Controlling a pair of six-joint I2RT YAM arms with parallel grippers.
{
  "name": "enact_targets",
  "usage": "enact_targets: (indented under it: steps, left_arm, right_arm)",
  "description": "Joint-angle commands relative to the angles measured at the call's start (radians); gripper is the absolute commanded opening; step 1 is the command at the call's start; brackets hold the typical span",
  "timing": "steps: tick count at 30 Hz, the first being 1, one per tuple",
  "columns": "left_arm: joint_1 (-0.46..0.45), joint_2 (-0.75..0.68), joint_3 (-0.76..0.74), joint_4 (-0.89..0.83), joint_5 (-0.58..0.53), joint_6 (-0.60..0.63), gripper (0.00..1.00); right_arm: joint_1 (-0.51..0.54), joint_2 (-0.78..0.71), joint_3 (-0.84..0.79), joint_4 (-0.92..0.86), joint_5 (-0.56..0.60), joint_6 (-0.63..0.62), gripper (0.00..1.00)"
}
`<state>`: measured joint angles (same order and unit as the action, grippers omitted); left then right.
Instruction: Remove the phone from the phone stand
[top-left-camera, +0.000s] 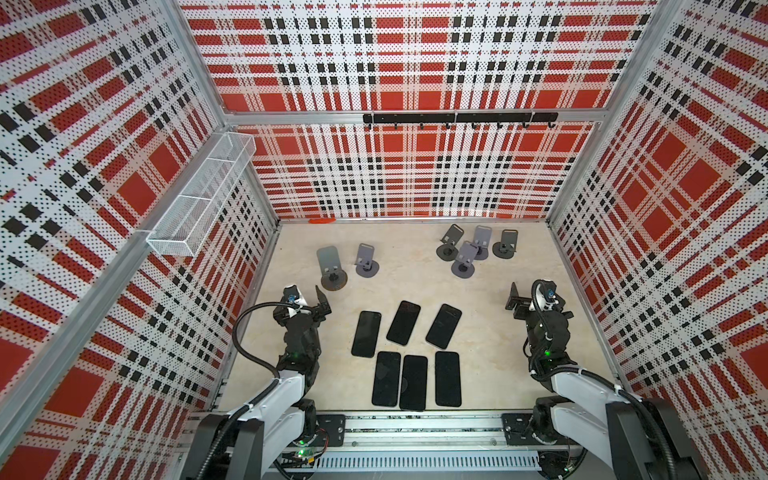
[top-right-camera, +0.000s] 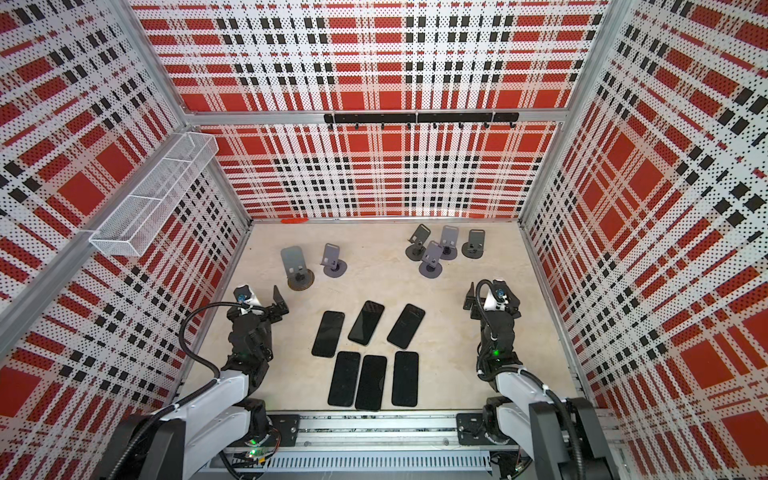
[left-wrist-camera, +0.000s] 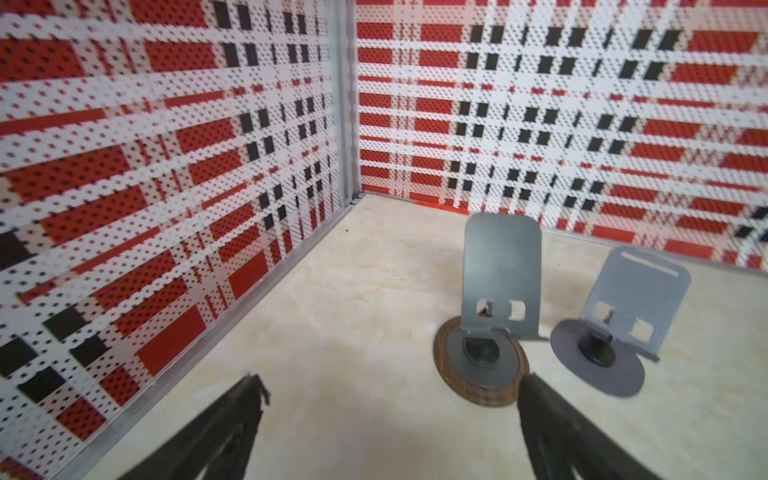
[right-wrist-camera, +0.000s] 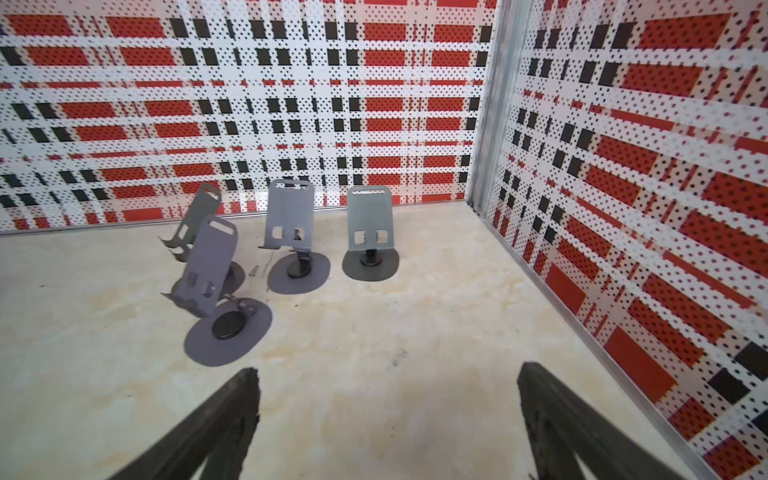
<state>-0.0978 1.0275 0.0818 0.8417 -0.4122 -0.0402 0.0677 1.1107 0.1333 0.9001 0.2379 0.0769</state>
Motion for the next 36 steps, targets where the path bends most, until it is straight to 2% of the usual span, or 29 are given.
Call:
enact_targets:
  steps: [1,3,6,9,10,12,14,15,16,18,19,20,21,23,30,36]
  left_arm:
    - [0.050,0.082,-0.058,0.357,0.168,0.061,0.98]
    - [0.091,0.145,-0.033,0.377,0.219,0.024,0.98]
    - [0.123,0.195,0.020,0.328,0.276,0.020,0.98]
    - [0.147,0.243,0.029,0.382,0.281,0.005,0.98]
    - [0.151,0.261,0.029,0.409,0.284,-0.001,0.98]
    - [0.152,0.287,0.033,0.441,0.280,-0.011,0.98]
    - [0.142,0.357,0.028,0.523,0.256,-0.033,0.98]
    - [0.134,0.400,0.031,0.558,0.248,-0.023,0.98]
    - [0.125,0.457,0.035,0.602,0.237,-0.016,0.98]
    - [0.103,0.563,0.042,0.741,0.231,0.006,0.98]
    - [0.090,0.566,0.045,0.751,0.211,0.021,0.98]
    - [0.080,0.539,0.059,0.676,0.173,0.023,0.98]
    - [0.084,0.525,0.076,0.611,0.181,0.024,0.98]
    - [0.091,0.550,0.089,0.632,0.225,0.025,0.98]
    - [0.064,0.550,0.123,0.575,0.108,0.019,0.98]
    - [0.056,0.550,0.119,0.577,0.094,0.019,0.98]
  right_arm:
    - [-0.038,0.104,-0.030,0.209,-0.090,-0.010,1.00]
    - [-0.046,0.187,-0.012,0.280,-0.098,-0.017,1.00]
    - [-0.049,0.270,0.051,0.257,-0.090,0.006,1.00]
    - [-0.050,0.470,0.072,0.428,-0.065,0.021,1.00]
    - [-0.046,0.487,0.072,0.472,-0.056,0.011,1.00]
    - [-0.039,0.427,0.110,0.280,0.030,0.055,1.00]
    - [-0.017,0.475,0.122,0.349,0.091,0.023,1.00]
    - [-0.003,0.460,0.140,0.282,0.126,0.029,1.00]
    - [-0.002,0.449,0.142,0.258,0.127,0.034,1.00]
    - [-0.002,0.473,0.132,0.327,0.123,0.016,1.00]
    - [-0.002,0.462,0.136,0.295,0.124,0.023,1.00]
    - [-0.001,0.456,0.137,0.279,0.127,0.029,1.00]
    - [-0.001,0.464,0.133,0.301,0.124,0.022,1.00]
    - [-0.001,0.461,0.134,0.300,0.124,0.022,1.00]
    - [0.000,0.463,0.131,0.308,0.125,0.019,1.00]
    - [0.000,0.466,0.135,0.308,0.122,0.017,1.00]
